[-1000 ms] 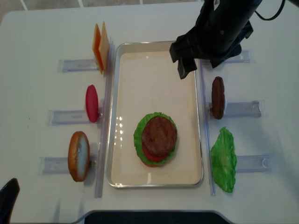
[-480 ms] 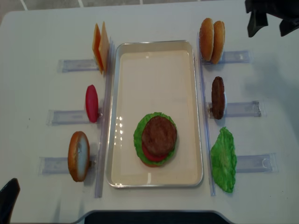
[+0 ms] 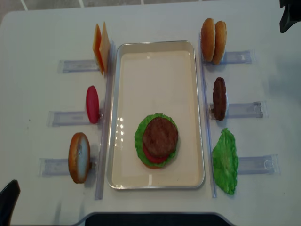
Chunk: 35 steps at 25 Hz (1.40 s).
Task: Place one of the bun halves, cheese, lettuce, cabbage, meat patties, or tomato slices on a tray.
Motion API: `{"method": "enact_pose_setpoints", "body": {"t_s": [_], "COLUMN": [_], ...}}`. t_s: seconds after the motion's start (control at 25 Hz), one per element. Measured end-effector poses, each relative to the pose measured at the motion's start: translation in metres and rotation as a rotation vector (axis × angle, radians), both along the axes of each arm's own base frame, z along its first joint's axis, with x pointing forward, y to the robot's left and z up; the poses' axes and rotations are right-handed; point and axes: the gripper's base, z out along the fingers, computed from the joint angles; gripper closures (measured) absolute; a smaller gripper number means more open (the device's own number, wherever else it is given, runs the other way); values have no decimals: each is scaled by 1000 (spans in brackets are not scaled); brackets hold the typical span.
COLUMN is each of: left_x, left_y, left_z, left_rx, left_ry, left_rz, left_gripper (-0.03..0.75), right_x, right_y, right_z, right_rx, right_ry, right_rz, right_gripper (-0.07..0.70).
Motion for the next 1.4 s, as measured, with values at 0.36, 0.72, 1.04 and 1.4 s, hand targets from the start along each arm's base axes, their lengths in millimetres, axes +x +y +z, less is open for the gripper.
{"method": "enact_pose_setpoints", "body": {"t_s": [0.36,0.72,1.04,1.4], "left_x": [0,0,0,0], "left_y": [0,0,0,0], "left_z": [0,0,0,0], "left_rx": [0,0,0,0], "left_ry": [0,0,0,0], "left_rz": [0,0,0,0], "left_gripper": [199,199,199,199], "right_x": [-83,-180,-257,-313], "right_y": [2,3,5,8], "right_z": [16,28,43,14], "right_rx": [-11,-12,-21,-7], "right_ry": [-51,-206,-453,-593], "right_rz": [30,20,22,41], "right_gripper": [66,69,69,69]}}
